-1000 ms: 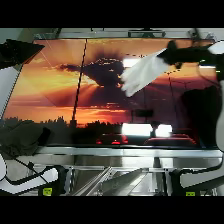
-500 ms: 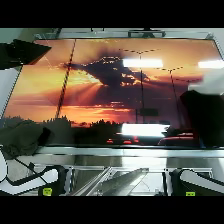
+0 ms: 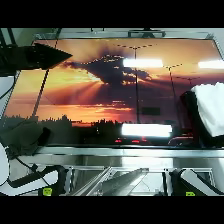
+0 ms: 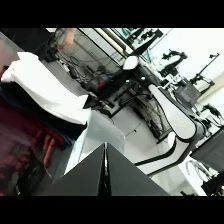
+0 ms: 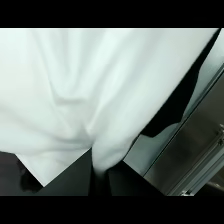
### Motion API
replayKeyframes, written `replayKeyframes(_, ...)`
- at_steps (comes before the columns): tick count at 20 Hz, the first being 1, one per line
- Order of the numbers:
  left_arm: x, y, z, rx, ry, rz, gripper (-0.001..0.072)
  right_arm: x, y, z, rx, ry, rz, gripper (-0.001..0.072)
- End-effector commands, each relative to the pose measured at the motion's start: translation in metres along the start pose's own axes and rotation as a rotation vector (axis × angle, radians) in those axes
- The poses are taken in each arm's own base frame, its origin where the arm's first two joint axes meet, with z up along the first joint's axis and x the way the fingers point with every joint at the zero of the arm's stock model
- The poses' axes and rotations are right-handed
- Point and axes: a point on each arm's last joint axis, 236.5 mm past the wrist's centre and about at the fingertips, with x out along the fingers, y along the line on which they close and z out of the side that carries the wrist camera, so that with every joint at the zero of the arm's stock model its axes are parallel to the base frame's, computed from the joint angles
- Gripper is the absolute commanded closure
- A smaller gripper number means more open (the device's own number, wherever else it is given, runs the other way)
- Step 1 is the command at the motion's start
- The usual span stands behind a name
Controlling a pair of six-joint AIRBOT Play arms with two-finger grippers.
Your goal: Fold the shirts.
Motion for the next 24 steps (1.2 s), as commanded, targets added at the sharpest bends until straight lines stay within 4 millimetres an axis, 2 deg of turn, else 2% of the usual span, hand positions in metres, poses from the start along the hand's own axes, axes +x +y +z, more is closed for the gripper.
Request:
replayKeyframes(1,0.015,-0.007,-0.006,0.003,0.028,-0.034,0.0685,0.044,-0.019,-0.004,-0.055,0.049,-0.047,0.0685)
replayKeyframes(2,0.015,-0.008,-0.006,0.003,0.030,-0.036,0.0686,0.046,-0.023,-0.016,-0.064,0.111,-0.062,0.0495)
replayKeyframes(3,0.015,-0.007,-0.006,0.003,0.027,-0.035,0.0686,0.043,-0.025,-0.026,-0.071,0.164,-0.074,0.0152)
replayKeyframes(4,0.016,-0.007,-0.005,0.003,0.022,-0.032,0.0686,0.036,-0.024,-0.032,-0.077,0.201,-0.074,0.0013)
replayKeyframes(5,0.015,-0.006,-0.003,0.002,0.017,-0.028,0.0686,0.025,-0.018,-0.039,-0.084,0.235,-0.062,0.0013)
replayKeyframes(7,0.013,-0.003,0.002,0.002,-0.007,-0.016,0.0687,-0.010,0.008,-0.043,-0.096,0.263,0.014,0.0039)
replayKeyframes(9,0.009,-0.003,0.005,-0.011,-0.010,-0.002,0.0695,-0.052,0.045,-0.045,-0.163,0.244,0.117,0.0442)
replayKeyframes(10,0.006,-0.006,0.007,-0.007,-0.009,0.004,0.0696,-0.074,0.070,-0.046,-0.217,0.215,0.196,0.0561)
replayKeyframes(11,0.002,-0.009,0.009,0.006,-0.008,0.008,0.0696,-0.093,0.094,-0.048,-0.269,0.182,0.273,0.0613)
replayKeyframes(12,-0.003,-0.010,0.011,0.004,-0.010,0.017,0.0696,-0.110,0.121,-0.053,-0.325,0.143,0.359,0.0698)
replayKeyframes(14,-0.015,-0.007,0.011,-0.017,-0.015,0.043,0.0696,-0.139,0.175,-0.067,-0.450,0.031,0.544,0.0698)
replayKeyframes(15,-0.017,0.003,0.004,-0.032,-0.003,0.094,0.0696,-0.148,0.193,-0.078,-0.531,-0.019,0.589,0.0699)
replayKeyframes(17,-0.018,0.031,-0.023,-0.101,0.030,0.216,0.0696,-0.149,0.214,-0.120,-0.705,-0.062,0.609,0.0700)
replayKeyframes(19,-0.013,0.048,-0.069,-0.184,0.076,0.300,0.0696,-0.135,0.217,-0.171,-0.860,-0.027,0.621,0.0701)
replayKeyframes(22,0.003,0.046,-0.145,-0.292,0.114,0.322,0.0695,-0.094,0.194,-0.245,-1.040,0.040,0.632,0.0699)
replayKeyframes(24,0.014,0.045,-0.191,-0.349,0.103,0.333,0.0695,-0.057,0.171,-0.282,-1.087,0.068,0.642,0.0699)
